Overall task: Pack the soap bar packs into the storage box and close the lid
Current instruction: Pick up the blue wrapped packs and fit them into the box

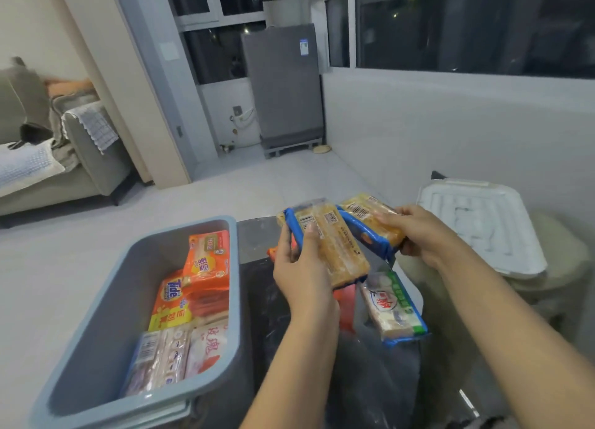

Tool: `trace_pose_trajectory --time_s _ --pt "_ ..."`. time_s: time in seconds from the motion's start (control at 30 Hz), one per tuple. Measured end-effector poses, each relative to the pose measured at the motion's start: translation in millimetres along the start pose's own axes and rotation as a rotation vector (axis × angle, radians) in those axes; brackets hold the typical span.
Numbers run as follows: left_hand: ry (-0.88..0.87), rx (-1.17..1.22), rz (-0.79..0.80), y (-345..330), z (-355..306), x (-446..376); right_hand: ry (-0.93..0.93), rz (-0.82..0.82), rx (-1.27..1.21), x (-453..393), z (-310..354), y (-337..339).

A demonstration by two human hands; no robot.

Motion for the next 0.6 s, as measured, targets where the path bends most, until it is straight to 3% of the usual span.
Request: trace_pose_trajectory --time_s 0.2,0.6 --pt "-0.037 -0.003 0.092 5 -54 23 0.038 0.006 -0.164 44 22 4" --pt "0.035 -0.147 0.153 84 -134 5 0.021 0.391 -0.302 107 55 -85"
Point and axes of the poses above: each hand's wrist, its own x-axis away from the middle knuckle, its own y-axis out of the back of the hand, z = x × y, the point moved 7 cm from there along -x, towards the middle knuckle, and after that the axes turned 9 degrees about -z, right-handed, at the moved point
